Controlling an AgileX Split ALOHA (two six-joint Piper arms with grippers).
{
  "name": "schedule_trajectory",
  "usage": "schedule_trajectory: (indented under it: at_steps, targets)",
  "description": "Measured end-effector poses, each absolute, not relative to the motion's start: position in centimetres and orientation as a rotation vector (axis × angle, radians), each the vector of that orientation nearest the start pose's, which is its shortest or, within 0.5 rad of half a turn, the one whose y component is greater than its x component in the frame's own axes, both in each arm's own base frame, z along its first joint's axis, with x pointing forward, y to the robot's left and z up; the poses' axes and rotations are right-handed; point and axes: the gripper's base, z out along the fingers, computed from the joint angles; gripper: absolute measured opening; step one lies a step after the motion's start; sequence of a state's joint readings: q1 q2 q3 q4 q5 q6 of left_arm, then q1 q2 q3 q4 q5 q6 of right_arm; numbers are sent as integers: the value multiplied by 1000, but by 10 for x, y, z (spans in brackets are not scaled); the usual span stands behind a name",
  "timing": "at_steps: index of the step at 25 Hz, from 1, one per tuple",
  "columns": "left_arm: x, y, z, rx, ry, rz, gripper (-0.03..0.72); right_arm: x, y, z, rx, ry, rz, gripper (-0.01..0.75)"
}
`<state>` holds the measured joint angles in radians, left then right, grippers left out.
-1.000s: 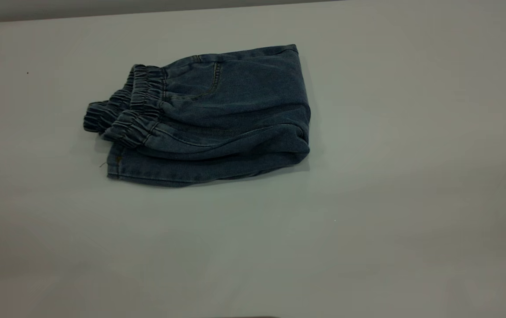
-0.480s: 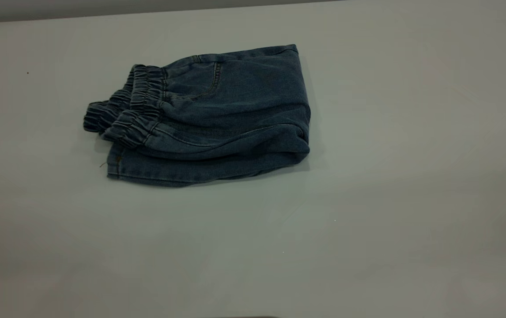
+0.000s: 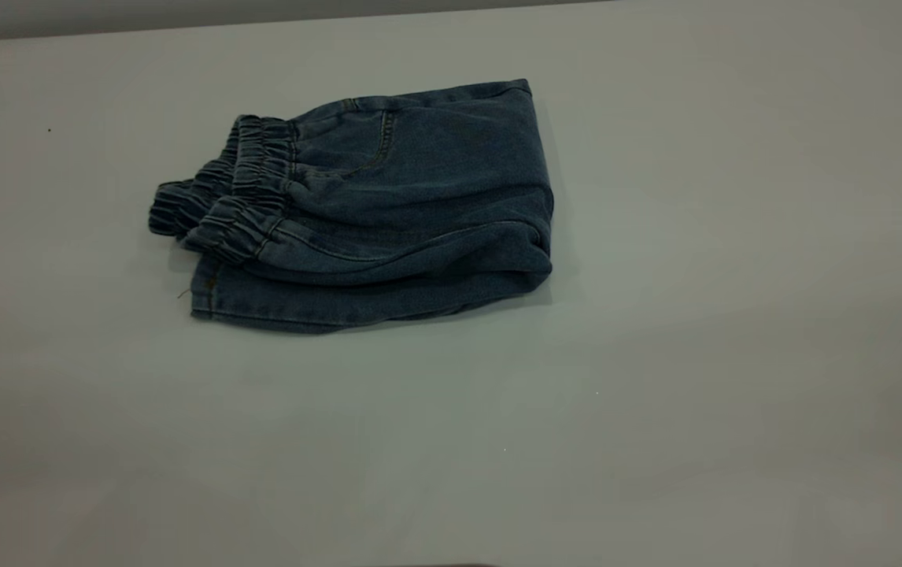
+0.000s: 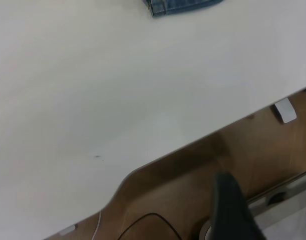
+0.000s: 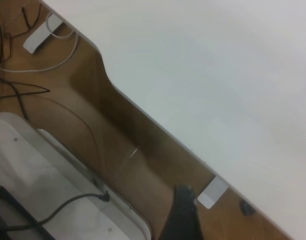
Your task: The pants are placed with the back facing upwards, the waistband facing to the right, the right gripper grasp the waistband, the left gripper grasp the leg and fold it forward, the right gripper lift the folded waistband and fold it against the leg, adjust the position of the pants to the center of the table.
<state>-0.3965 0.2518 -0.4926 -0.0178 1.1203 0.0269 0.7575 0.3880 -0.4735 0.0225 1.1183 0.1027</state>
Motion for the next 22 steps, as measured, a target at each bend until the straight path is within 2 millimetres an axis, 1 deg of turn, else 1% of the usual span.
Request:
schedule_trajectory:
  at_steps: [3,5,8,11,14,18,22]
  targets:
    - [27,-13,268,497,2319,-201,339,35,35,257,-816,2424,371,518]
    - [28,-13,268,477,2323,-193,339,36,35,257,-770,2438,370,518]
    - [29,-10,268,378,2338,-153,339,39,31,257,-603,2476,334,518]
    - [30,-7,268,241,2353,-97,339,44,23,257,-377,2507,265,518]
    - [30,-4,268,121,2357,-48,339,45,16,257,-189,2505,209,518]
    - [24,-2,269,32,2322,-11,339,34,8,261,-11,2408,160,518]
    - [17,-1,270,8,2271,1,339,16,5,264,44,2281,145,519]
